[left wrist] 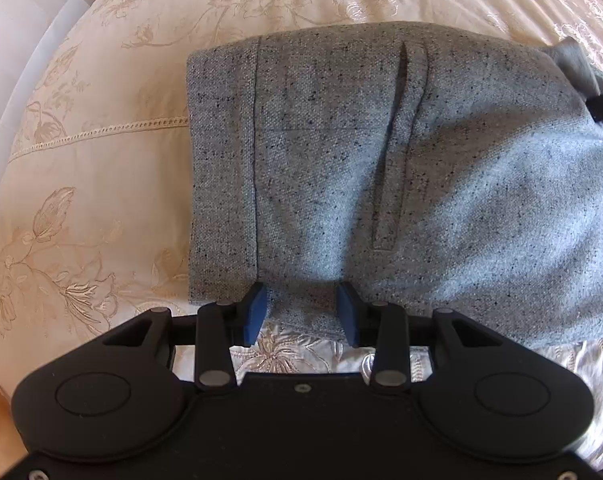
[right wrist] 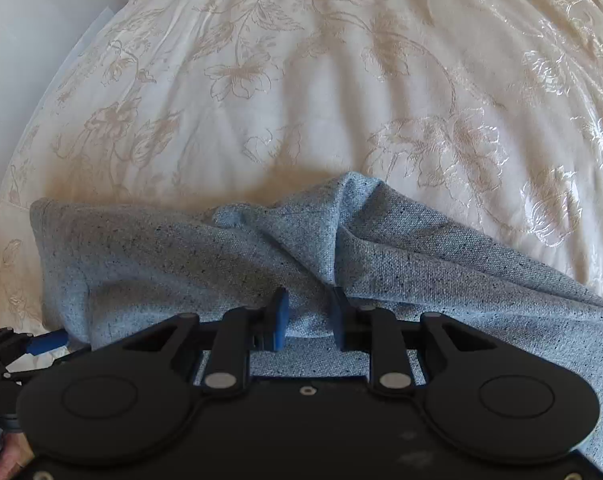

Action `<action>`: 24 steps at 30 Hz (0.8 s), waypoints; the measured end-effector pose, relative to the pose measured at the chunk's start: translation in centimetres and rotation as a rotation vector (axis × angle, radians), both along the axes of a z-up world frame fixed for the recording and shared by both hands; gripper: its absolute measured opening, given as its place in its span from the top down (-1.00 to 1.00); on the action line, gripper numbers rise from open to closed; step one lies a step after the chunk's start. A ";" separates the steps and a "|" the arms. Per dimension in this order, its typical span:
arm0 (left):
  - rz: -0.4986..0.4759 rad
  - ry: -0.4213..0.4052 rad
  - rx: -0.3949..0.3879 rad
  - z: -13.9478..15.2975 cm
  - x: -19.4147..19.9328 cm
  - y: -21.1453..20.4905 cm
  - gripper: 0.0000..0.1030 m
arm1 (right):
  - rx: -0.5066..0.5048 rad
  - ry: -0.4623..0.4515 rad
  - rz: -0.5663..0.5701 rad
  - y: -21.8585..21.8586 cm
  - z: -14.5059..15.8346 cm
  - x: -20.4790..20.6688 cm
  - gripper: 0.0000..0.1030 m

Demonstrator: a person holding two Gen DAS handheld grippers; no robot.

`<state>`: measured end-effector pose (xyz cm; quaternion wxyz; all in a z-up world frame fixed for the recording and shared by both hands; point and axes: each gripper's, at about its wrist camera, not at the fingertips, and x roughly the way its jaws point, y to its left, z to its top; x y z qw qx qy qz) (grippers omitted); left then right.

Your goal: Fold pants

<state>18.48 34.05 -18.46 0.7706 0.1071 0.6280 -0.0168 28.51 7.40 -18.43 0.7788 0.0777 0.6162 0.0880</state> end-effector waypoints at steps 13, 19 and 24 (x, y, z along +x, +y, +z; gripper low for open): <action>-0.003 -0.021 -0.010 0.0 -0.2 0.4 0.07 | -0.008 -0.136 -0.099 -1.0 1.9 6.5 0.50; -0.008 -0.035 -0.010 0.1 -0.6 0.2 0.07 | -0.016 0.027 0.025 0.3 -1.5 6.8 0.47; -0.009 -0.047 -0.009 0.1 -0.8 0.0 0.07 | -0.052 -0.036 0.149 1.8 0.2 3.9 0.93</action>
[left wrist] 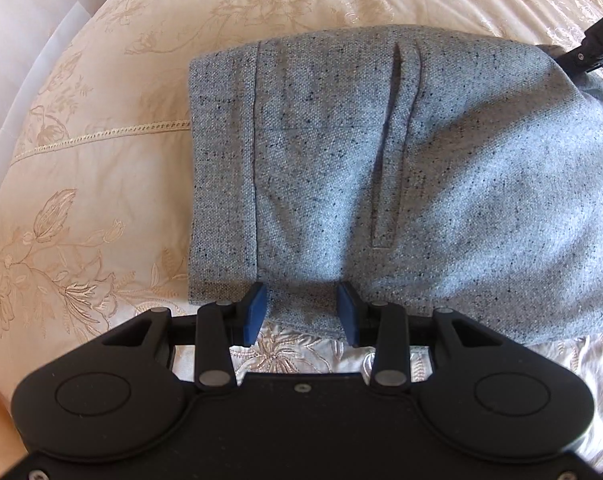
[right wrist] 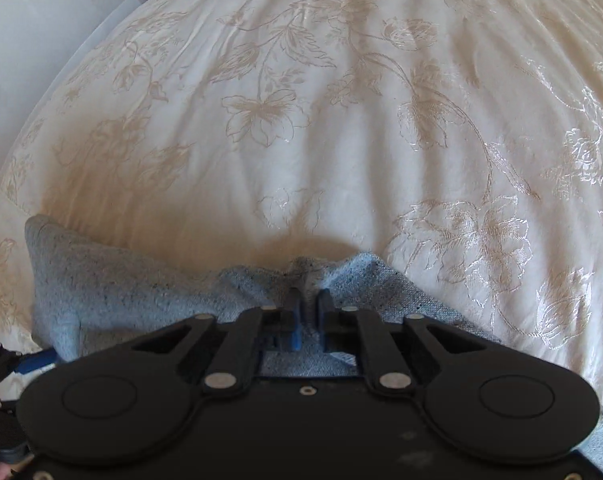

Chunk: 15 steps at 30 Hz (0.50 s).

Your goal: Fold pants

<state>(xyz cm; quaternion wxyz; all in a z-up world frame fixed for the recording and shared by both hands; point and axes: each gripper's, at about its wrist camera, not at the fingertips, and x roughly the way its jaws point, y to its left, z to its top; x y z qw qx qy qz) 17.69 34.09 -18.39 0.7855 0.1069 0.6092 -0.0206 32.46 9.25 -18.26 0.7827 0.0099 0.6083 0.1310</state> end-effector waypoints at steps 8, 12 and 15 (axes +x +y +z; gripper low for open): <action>-0.009 -0.026 0.001 -0.2 -0.4 -0.1 0.07 | 0.058 -0.083 -0.255 -3.3 0.5 4.0 0.98; -0.023 -0.017 -0.010 0.8 -0.8 0.0 0.07 | -0.003 -0.020 -0.274 -3.3 -3.3 5.7 0.98; -0.036 -0.042 -0.047 4.0 -0.6 0.4 0.08 | -0.027 -0.098 -0.259 -2.8 -1.4 4.8 0.87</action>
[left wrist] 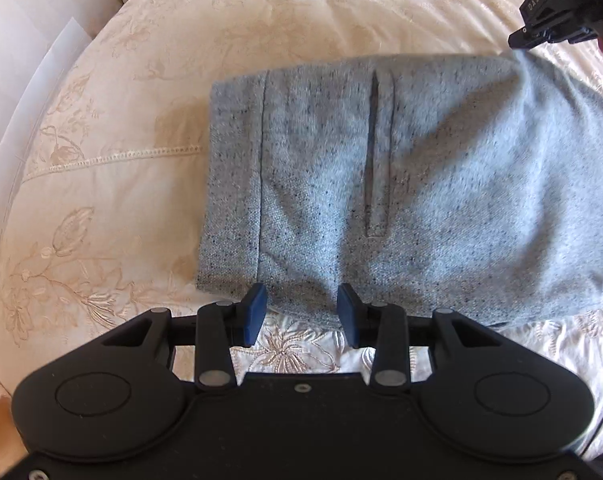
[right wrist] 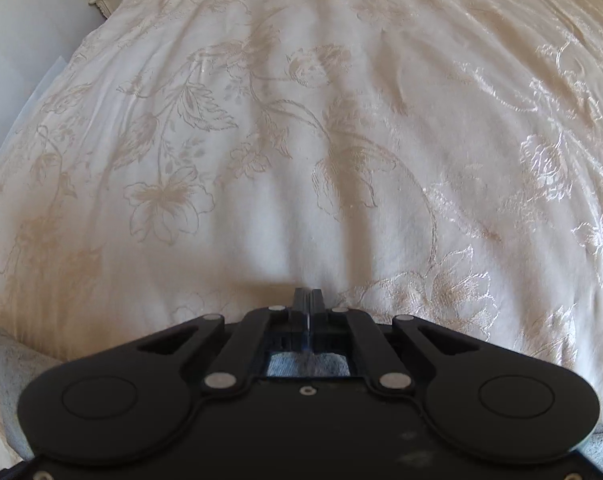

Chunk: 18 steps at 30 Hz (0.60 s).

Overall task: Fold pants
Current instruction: 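Open both grippers and release the folded sweatpants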

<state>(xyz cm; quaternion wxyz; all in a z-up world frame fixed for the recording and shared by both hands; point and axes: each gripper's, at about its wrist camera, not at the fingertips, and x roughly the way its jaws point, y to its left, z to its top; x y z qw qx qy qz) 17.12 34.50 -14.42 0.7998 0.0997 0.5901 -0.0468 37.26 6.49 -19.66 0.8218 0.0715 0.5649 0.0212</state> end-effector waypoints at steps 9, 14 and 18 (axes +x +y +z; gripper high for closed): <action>0.167 -0.009 -0.078 -0.1 6.3 0.8 -0.07 | -0.043 -0.054 0.074 2.7 2.8 -10.5 0.60; 0.208 0.084 -0.038 -4.1 4.7 2.6 -0.38 | -0.027 0.109 0.081 3.6 -0.4 -17.0 0.60; 0.228 0.074 -0.047 -3.8 3.3 3.0 -0.39 | -0.025 0.141 0.042 3.5 -0.2 -20.7 0.60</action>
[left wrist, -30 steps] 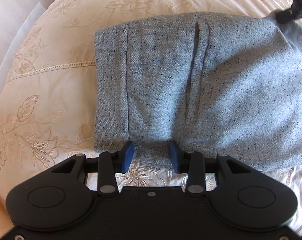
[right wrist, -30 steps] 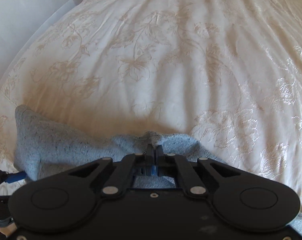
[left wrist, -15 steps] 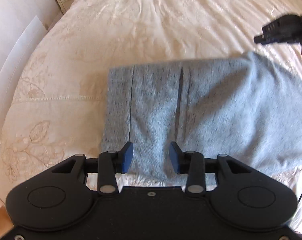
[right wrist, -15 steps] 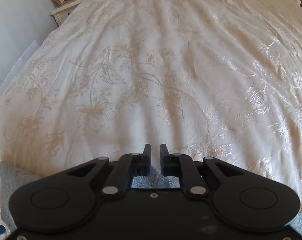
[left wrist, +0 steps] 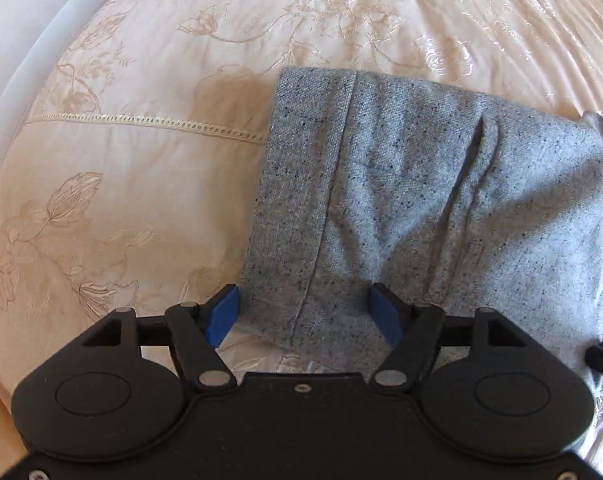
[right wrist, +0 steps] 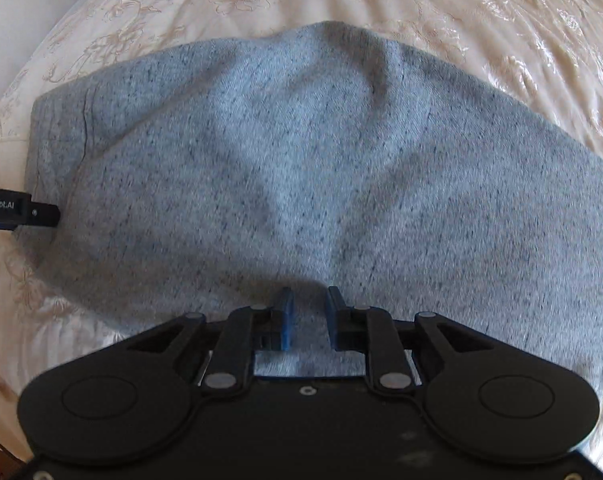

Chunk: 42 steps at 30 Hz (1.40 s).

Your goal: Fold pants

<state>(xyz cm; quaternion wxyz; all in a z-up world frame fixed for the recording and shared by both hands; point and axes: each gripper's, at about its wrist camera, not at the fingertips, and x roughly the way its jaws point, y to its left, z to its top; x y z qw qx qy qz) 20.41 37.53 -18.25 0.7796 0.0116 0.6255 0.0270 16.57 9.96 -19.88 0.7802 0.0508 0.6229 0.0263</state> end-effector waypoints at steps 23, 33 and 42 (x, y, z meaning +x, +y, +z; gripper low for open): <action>-0.369 -0.065 -0.116 6.0 -6.4 -29.4 -0.31 | -0.106 -0.154 -0.697 -33.8 5.6 -15.5 0.61; -0.521 -0.035 -0.109 2.6 -8.3 -45.8 -0.32 | -0.107 -0.148 -0.818 -49.7 3.5 -23.1 0.54; -0.523 0.096 0.047 -2.3 -10.8 -46.3 -0.44 | 0.150 -0.198 -1.031 -56.0 0.0 -26.6 0.27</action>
